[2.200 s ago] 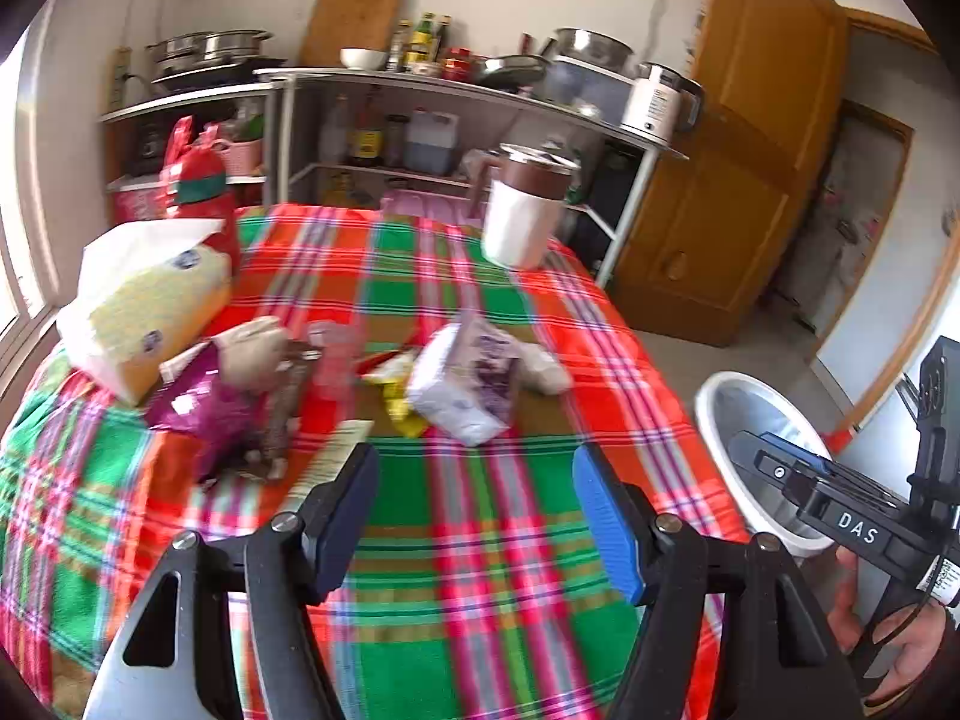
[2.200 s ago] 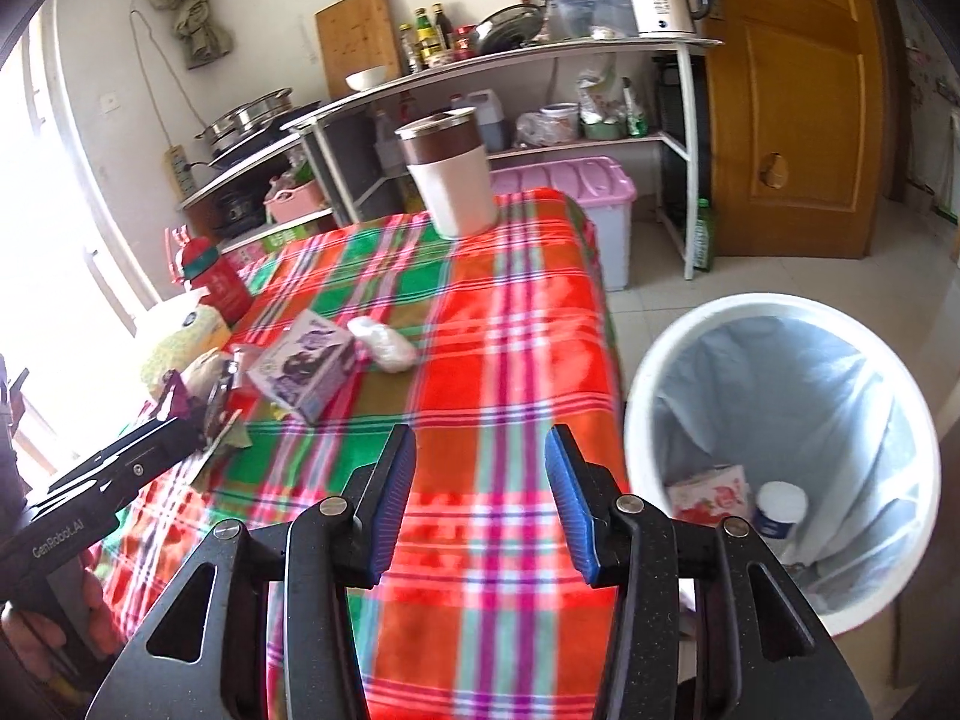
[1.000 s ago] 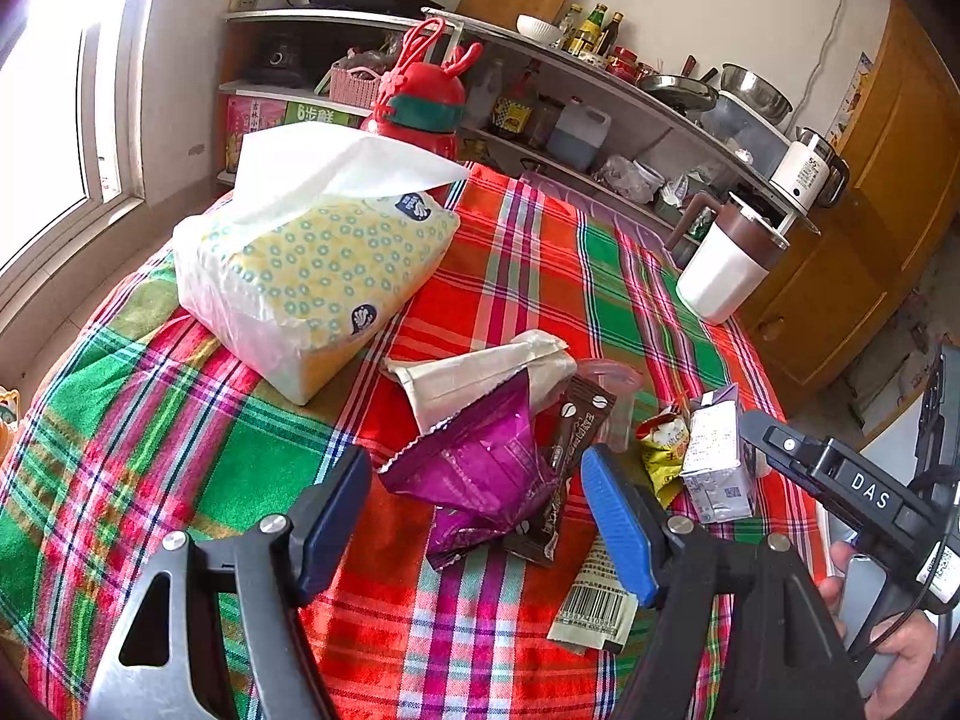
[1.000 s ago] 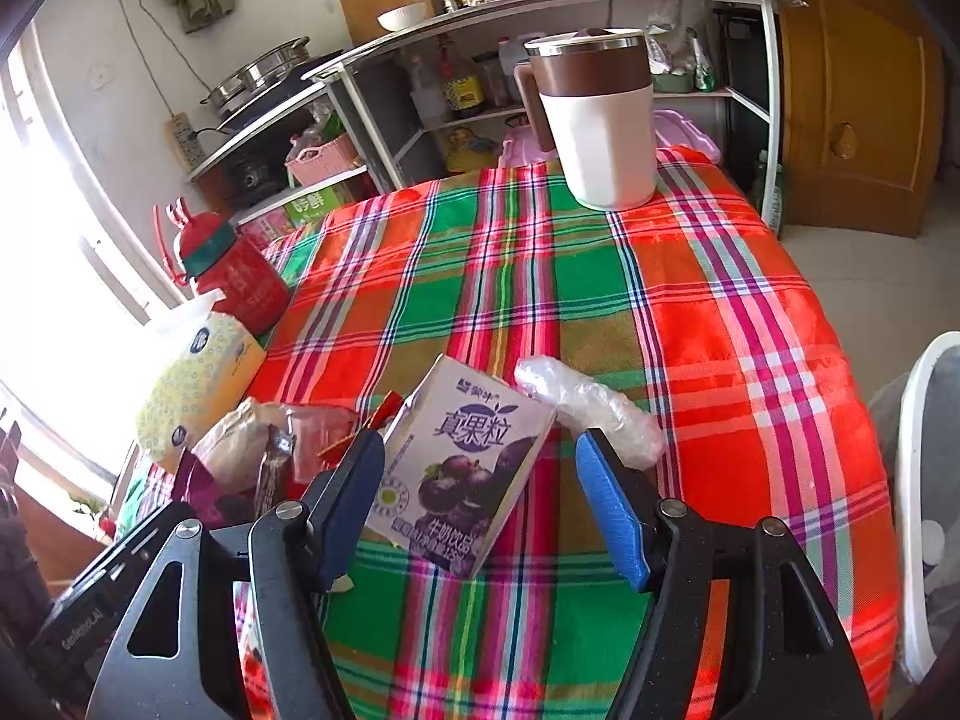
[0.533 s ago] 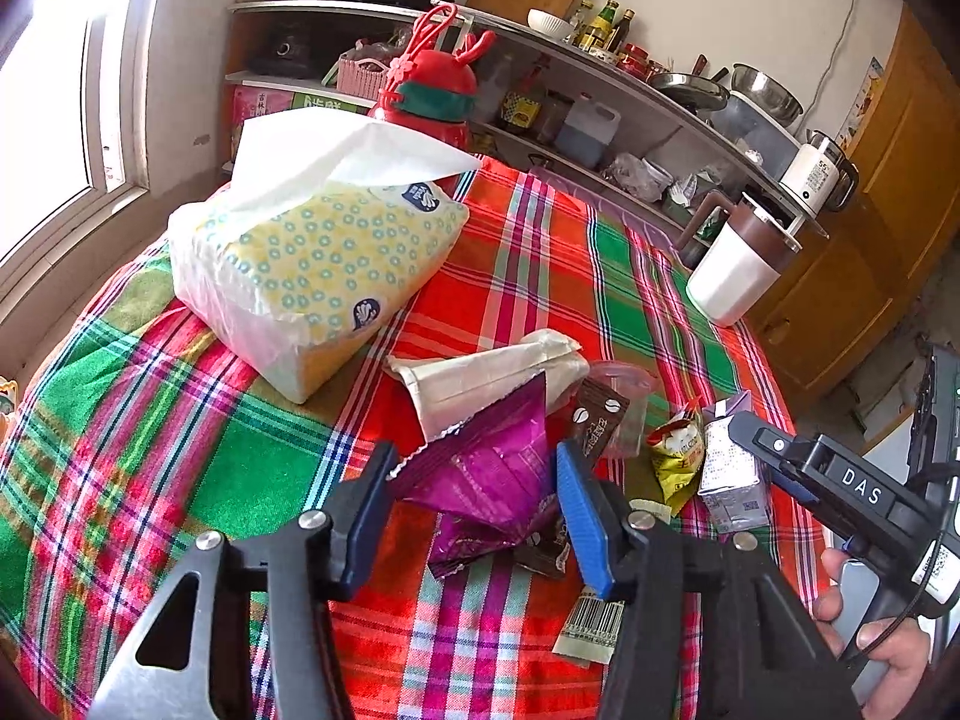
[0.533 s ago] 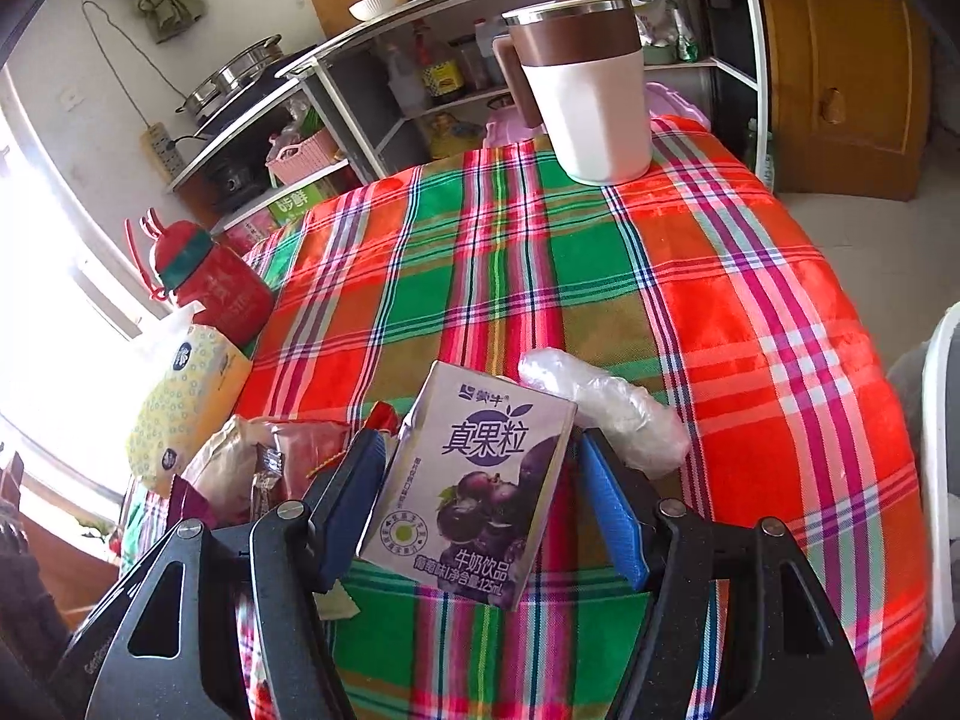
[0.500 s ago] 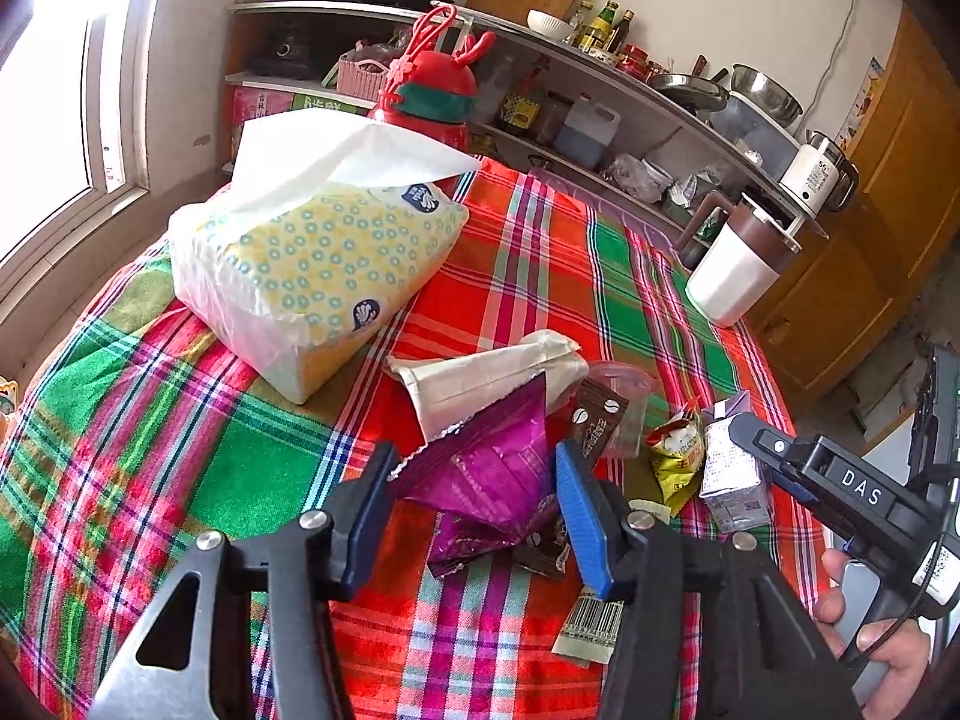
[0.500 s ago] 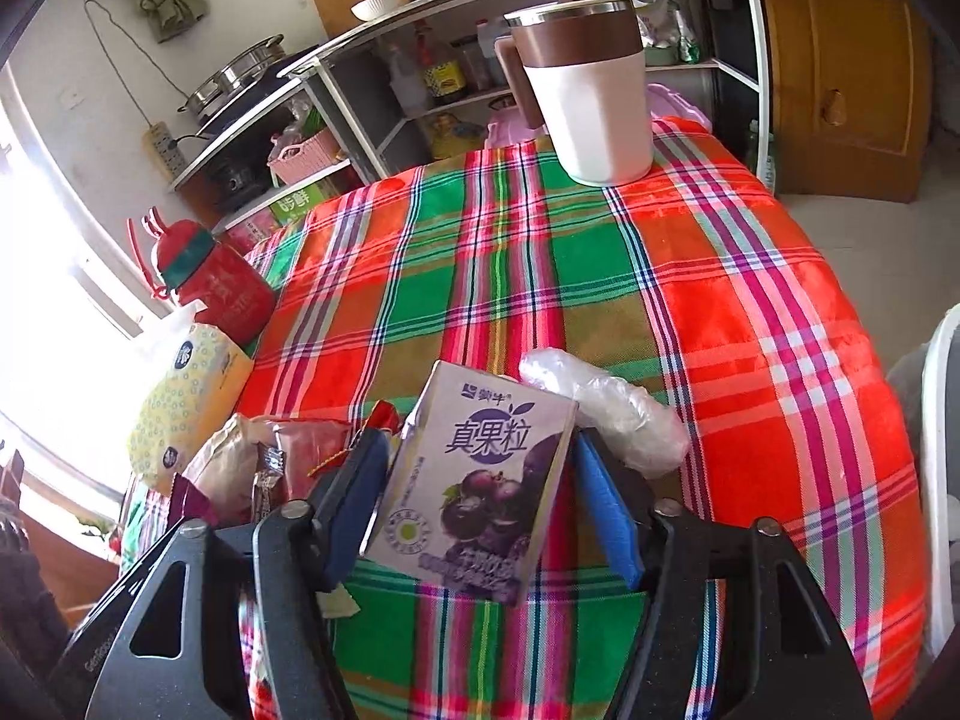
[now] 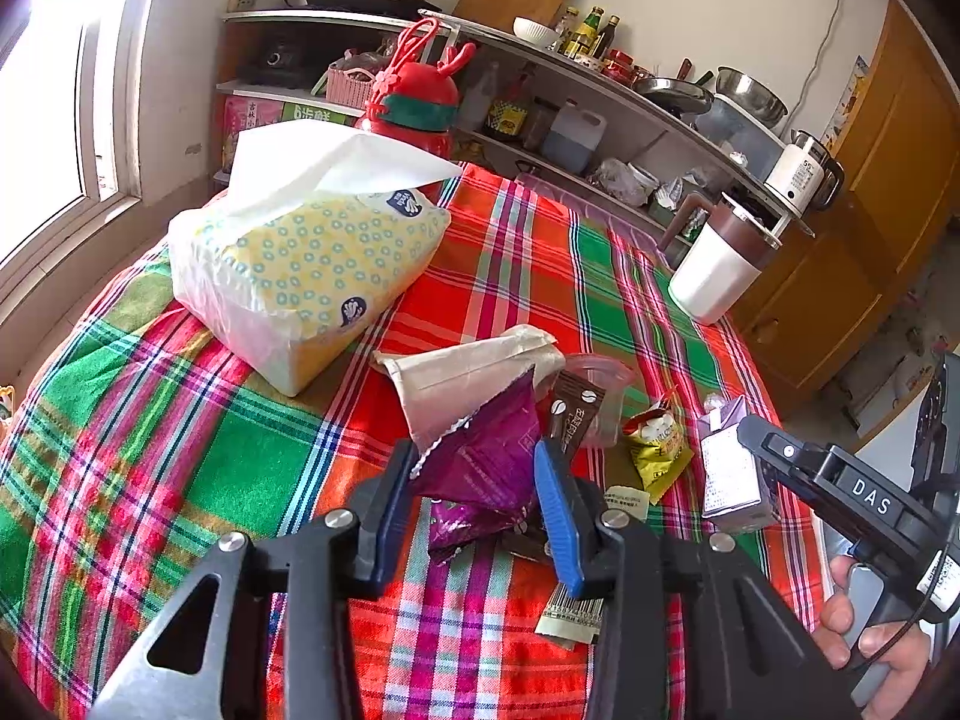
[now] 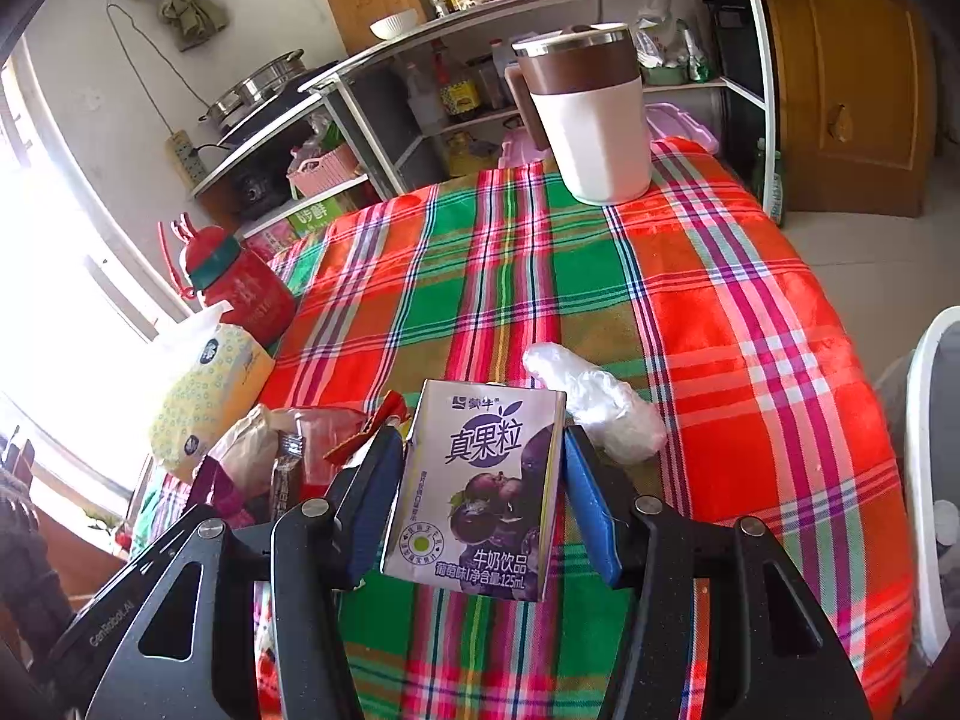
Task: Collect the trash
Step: 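Lift the snack bag and juice box and carry them over the white trash bin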
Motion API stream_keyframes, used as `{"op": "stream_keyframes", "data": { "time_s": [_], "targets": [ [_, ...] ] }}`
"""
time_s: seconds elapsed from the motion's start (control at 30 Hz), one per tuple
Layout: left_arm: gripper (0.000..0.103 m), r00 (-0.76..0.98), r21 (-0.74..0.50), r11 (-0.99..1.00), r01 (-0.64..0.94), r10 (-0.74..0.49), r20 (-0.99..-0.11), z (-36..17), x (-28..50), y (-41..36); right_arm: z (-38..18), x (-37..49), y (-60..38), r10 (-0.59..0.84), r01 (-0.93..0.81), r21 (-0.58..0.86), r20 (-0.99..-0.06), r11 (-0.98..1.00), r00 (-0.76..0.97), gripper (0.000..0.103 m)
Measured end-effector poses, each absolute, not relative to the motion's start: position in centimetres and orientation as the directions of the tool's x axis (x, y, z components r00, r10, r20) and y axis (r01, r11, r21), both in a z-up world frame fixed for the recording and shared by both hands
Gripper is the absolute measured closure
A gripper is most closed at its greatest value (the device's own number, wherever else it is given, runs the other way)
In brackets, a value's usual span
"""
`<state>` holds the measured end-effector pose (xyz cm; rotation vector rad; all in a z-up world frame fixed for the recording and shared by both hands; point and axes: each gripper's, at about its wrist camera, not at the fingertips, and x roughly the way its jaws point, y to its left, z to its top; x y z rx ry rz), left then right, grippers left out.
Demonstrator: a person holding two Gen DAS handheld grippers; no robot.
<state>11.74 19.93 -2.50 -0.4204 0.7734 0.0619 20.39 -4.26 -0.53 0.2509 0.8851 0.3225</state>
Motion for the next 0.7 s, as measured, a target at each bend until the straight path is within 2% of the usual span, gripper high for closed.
{"op": "stream_keyframes", "data": {
  "time_s": [0.03, 0.07, 0.2, 0.3, 0.37, 0.5, 0.7],
  "targets": [
    [0.074, 0.718, -0.345, 0.916, -0.203, -0.1, -0.688, -2.5, 11.6, 19.9, -0.4, 20.2, -4.4, 0.378, -0.173, 0.346, -0.71, 0.922, 0.594, 0.048],
    [0.078, 0.719, -0.344, 0.918, -0.198, -0.102, -0.687, -2.4, 11.6, 19.8, -0.4, 20.0, -4.5, 0.378, -0.172, 0.347, -0.709, 0.922, 0.595, 0.048],
    [0.078, 0.717, -0.351, 0.915, -0.2, -0.107, -0.688, -2.5, 11.5, 19.7, -0.3, 19.6, -5.1, 0.387, -0.167, 0.362, -0.705, 0.917, 0.594, 0.048],
    [0.065, 0.714, -0.397, 0.899, -0.187, -0.153, -0.683, -2.6, 11.7, 19.9, -0.2, 19.4, -5.4, 0.391, -0.169, 0.366, -0.703, 0.915, 0.594, 0.048],
    [0.033, 0.715, -0.386, 0.901, -0.195, -0.139, -0.685, -2.5, 11.9, 19.7, -0.3, 19.2, -5.4, 0.389, -0.171, 0.362, -0.704, 0.916, 0.594, 0.048],
    [0.03, 0.697, -0.347, 0.913, -0.215, -0.105, -0.71, -3.0, 13.0, 19.1, -0.3, 19.0, -5.5, 0.39, -0.171, 0.363, -0.705, 0.916, 0.592, 0.048],
    [0.033, 0.7, -0.341, 0.905, -0.254, -0.071, -0.71, -3.4, 13.5, 19.2, -0.4, 18.9, -5.7, 0.389, -0.172, 0.361, -0.705, 0.917, 0.593, 0.048]
  ]
}}
